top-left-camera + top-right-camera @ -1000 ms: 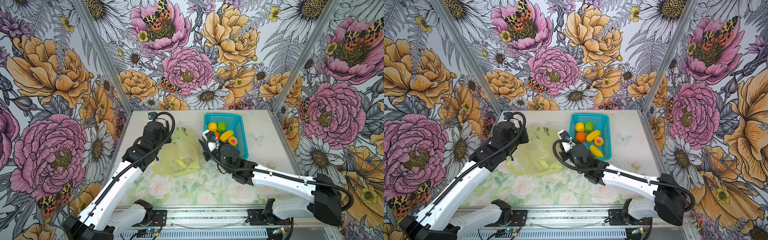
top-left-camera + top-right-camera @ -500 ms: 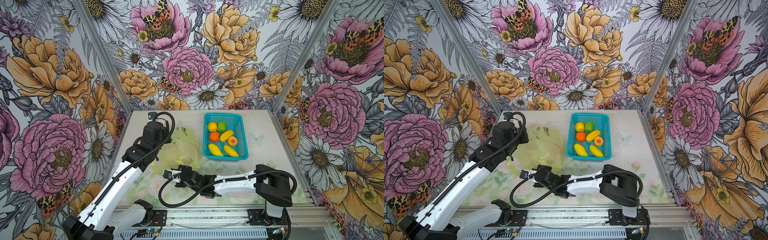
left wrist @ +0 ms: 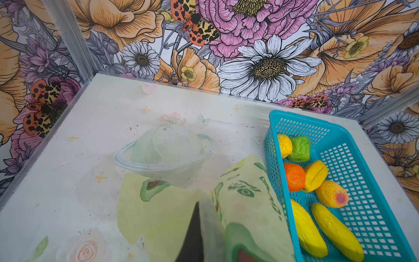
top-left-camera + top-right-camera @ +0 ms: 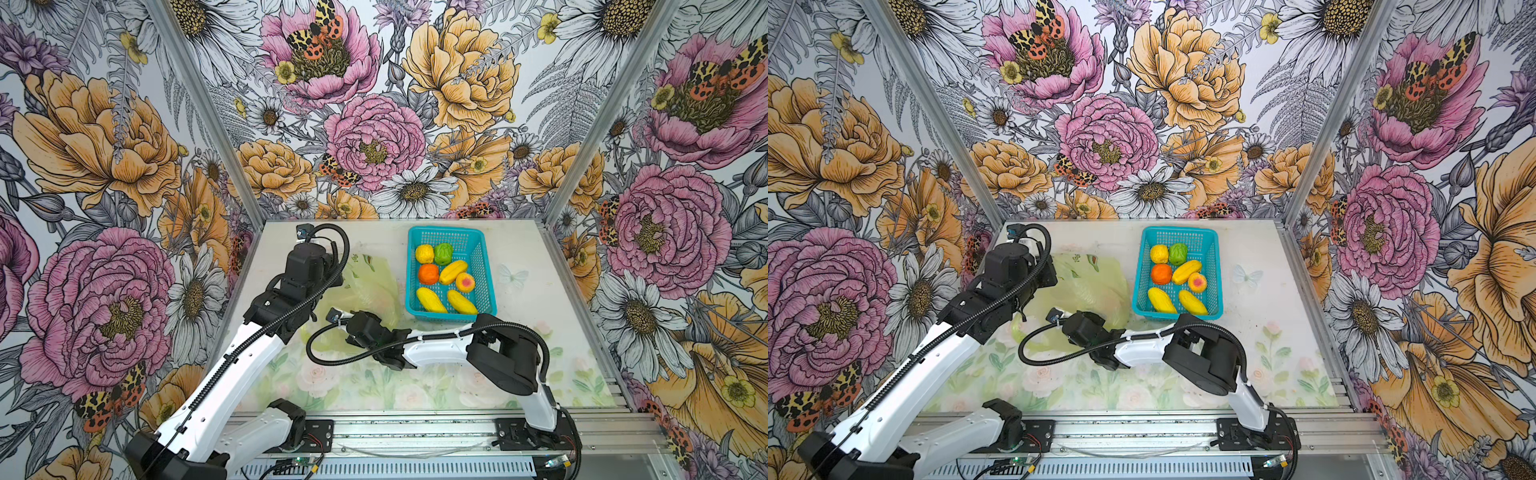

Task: Untie the knot of the plastic bag and take out the fruit
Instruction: 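Close the right gripper around the pink fruit inside the bag, then lift the pink fruit out of the bag and carry it over the basket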

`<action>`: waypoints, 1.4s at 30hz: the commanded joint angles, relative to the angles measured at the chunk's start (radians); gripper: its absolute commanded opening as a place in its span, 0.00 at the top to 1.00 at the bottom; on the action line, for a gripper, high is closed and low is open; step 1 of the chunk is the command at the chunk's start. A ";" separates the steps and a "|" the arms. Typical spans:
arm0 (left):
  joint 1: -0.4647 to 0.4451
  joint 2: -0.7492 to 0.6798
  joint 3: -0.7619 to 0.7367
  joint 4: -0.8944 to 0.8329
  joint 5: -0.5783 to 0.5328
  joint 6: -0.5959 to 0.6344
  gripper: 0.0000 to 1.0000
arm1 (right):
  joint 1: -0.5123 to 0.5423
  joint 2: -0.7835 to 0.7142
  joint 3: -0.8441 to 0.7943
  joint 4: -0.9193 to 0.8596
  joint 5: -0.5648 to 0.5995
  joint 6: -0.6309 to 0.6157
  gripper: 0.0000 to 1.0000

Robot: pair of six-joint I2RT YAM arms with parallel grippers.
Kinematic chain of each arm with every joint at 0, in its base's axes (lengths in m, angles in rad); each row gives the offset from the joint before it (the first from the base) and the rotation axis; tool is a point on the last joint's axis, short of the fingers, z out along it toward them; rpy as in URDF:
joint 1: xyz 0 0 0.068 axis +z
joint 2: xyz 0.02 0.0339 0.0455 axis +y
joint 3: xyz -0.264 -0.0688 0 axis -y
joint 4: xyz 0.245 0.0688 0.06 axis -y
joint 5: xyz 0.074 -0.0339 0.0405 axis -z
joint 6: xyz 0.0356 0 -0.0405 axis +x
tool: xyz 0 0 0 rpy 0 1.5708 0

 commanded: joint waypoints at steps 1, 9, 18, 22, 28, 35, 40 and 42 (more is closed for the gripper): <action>0.005 -0.021 -0.009 -0.001 0.020 -0.003 1.00 | -0.016 0.039 0.089 -0.089 0.119 0.070 0.71; 0.004 -0.023 -0.009 -0.001 0.019 -0.002 1.00 | -0.056 0.112 0.217 -0.245 0.282 0.145 0.36; 0.004 -0.023 -0.010 -0.001 0.018 -0.003 1.00 | -0.088 0.078 0.173 -0.323 0.254 0.233 0.14; 0.004 -0.020 -0.010 -0.001 0.020 -0.002 1.00 | -0.123 0.085 0.159 -0.344 0.192 0.265 0.12; 0.004 -0.024 -0.010 -0.001 0.021 -0.002 1.00 | -0.167 0.122 0.179 -0.347 0.054 0.288 0.14; 0.004 -0.018 -0.009 0.002 0.020 -0.002 1.00 | -0.181 0.103 0.174 -0.350 0.010 0.307 0.48; 0.004 -0.014 -0.007 0.001 0.020 -0.001 1.00 | -0.181 0.053 0.150 -0.347 -0.025 0.329 0.75; 0.004 -0.014 -0.007 0.002 0.019 -0.002 1.00 | -0.181 0.024 0.135 -0.340 -0.059 0.333 0.81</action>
